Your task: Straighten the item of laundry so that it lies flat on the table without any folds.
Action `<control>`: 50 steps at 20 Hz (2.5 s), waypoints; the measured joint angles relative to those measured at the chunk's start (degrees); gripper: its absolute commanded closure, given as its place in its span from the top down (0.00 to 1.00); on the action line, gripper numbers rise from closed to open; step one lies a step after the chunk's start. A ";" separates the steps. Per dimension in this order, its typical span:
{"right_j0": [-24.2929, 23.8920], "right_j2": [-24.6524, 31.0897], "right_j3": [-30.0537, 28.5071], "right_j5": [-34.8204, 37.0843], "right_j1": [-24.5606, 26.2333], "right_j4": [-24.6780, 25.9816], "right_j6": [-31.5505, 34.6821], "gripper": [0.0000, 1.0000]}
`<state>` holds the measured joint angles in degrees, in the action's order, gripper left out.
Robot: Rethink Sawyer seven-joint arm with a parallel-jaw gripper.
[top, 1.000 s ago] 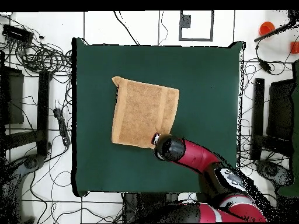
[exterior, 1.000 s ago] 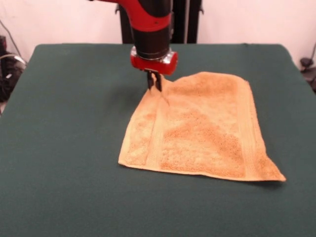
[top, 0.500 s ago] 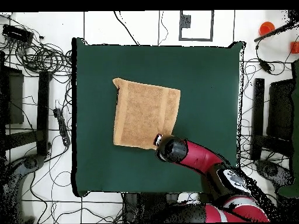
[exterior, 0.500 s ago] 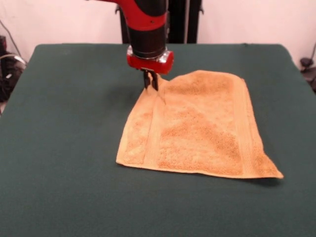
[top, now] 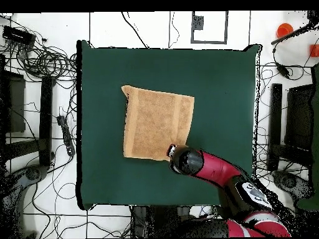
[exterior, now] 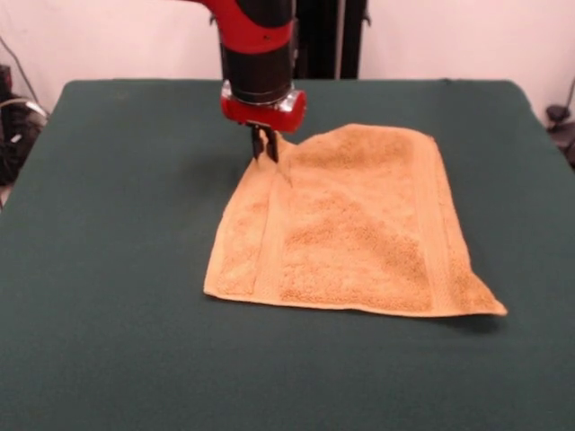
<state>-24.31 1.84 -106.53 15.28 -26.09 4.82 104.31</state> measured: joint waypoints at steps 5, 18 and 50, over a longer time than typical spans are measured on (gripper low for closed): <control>-2.50 0.02 0.09 0.39 -0.11 2.07 0.00 0.00; -8.07 -0.02 0.91 3.32 -0.67 7.46 0.00 0.00; -12.15 0.00 5.51 8.76 -1.06 17.50 0.00 0.00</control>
<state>-36.46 1.84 -101.03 24.05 -27.15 22.32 104.31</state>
